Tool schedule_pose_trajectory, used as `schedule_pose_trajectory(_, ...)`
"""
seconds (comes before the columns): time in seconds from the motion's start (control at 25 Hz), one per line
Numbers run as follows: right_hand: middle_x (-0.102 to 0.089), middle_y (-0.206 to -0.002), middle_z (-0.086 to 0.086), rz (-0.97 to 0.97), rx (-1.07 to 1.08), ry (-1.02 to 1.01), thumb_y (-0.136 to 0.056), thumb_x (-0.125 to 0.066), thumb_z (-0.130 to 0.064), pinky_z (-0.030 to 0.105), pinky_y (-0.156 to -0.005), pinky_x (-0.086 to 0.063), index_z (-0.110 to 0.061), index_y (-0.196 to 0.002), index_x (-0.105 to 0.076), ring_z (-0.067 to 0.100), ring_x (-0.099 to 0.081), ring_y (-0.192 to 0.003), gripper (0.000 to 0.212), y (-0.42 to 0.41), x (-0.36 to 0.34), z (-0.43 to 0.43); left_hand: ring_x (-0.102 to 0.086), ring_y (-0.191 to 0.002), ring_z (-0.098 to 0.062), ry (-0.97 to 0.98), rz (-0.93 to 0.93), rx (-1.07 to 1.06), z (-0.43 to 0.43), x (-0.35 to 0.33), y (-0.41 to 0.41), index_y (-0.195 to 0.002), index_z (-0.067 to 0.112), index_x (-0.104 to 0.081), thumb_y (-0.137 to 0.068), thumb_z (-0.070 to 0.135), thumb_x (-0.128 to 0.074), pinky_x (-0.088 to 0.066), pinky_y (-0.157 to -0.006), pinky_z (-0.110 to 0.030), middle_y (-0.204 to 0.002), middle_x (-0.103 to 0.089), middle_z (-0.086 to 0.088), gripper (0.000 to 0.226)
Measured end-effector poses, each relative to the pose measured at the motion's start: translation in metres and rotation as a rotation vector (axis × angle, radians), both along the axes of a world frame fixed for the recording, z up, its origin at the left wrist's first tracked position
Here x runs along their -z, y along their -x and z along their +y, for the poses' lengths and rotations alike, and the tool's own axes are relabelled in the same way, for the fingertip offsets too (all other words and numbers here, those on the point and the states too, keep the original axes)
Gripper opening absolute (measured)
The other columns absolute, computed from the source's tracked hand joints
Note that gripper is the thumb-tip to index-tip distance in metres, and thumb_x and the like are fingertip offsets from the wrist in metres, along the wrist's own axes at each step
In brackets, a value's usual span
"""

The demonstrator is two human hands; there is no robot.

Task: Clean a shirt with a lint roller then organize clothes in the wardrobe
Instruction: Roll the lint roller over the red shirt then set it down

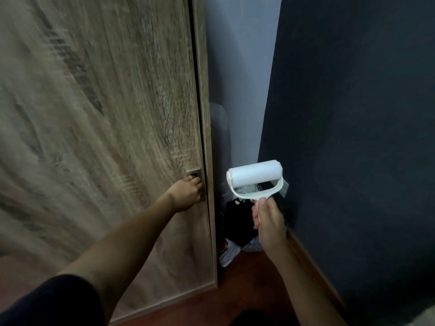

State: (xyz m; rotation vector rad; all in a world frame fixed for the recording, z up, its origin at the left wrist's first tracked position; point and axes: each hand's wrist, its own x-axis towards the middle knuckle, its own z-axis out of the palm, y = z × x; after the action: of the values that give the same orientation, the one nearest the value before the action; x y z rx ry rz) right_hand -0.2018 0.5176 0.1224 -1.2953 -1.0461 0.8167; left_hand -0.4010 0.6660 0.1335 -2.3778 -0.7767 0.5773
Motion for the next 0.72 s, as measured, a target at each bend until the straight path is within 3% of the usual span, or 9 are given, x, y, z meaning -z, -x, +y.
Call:
schedule_pose_trajectory(0.12,-0.043,-0.061,-0.004,-0.008,-0.015,0.013,-0.088,-0.034,-0.044,0.02,-0.048,-0.034,-0.004,-0.083,-0.051,0.005,-0.037,-0.051,0.044,0.007,0.0,0.017,-0.061,-0.085,-0.021,-0.018,0.083,0.08,0.012,0.003,0.003,-0.072,0.025,-0.076,-0.075,0.027,-0.061,-0.049,-0.08,-0.033,-0.092,-0.069,0.0,0.016)
schedule_pose_trajectory(0.24,-0.041,-0.059,-0.007,-0.018,-0.054,0.001,-0.091,-0.033,-0.041,0.023,-0.049,-0.033,-0.02,-0.073,-0.048,0.006,-0.037,-0.051,0.032,0.02,-0.001,0.024,-0.058,-0.07,-0.019,-0.069,0.034,0.1,0.013,0.007,0.013,-0.054,0.023,-0.072,-0.069,0.029,-0.054,-0.043,-0.066,-0.028,-0.076,-0.068,0.002,0.024)
schedule_pose_trajectory(0.36,-0.043,-0.057,-0.009,-0.032,-0.087,-0.018,-0.092,-0.033,-0.04,0.028,-0.05,-0.034,-0.026,-0.069,-0.045,0.006,-0.037,-0.05,0.03,0.038,-0.005,0.032,-0.057,-0.066,-0.021,-0.11,-0.028,0.142,0.01,0.007,0.032,-0.052,0.018,-0.07,-0.07,0.022,-0.037,-0.036,-0.065,-0.03,-0.07,-0.065,-0.001,0.038)
schedule_pose_trajectory(0.48,-0.045,-0.056,-0.009,-0.036,-0.119,-0.026,-0.089,-0.035,-0.048,0.028,-0.052,-0.035,-0.031,-0.068,-0.047,0.005,-0.039,-0.051,0.03,0.061,-0.009,0.037,-0.056,-0.067,-0.022,-0.092,-0.042,0.131,0.007,0.01,0.068,-0.056,0.017,-0.071,-0.073,0.02,-0.036,-0.032,-0.065,-0.033,-0.07,-0.064,-0.002,0.039)
schedule_pose_trajectory(0.72,-0.043,-0.06,-0.007,0.027,-0.197,-0.054,-0.089,-0.036,-0.044,0.021,-0.049,-0.033,-0.024,-0.077,-0.052,0.002,-0.039,-0.051,0.028,0.131,-0.014,0.043,-0.058,-0.075,-0.017,-0.054,0.034,0.033,-0.011,0.01,0.162,-0.072,0.021,-0.076,-0.076,0.028,-0.044,-0.045,-0.066,-0.03,-0.084,-0.069,0.001,0.033)
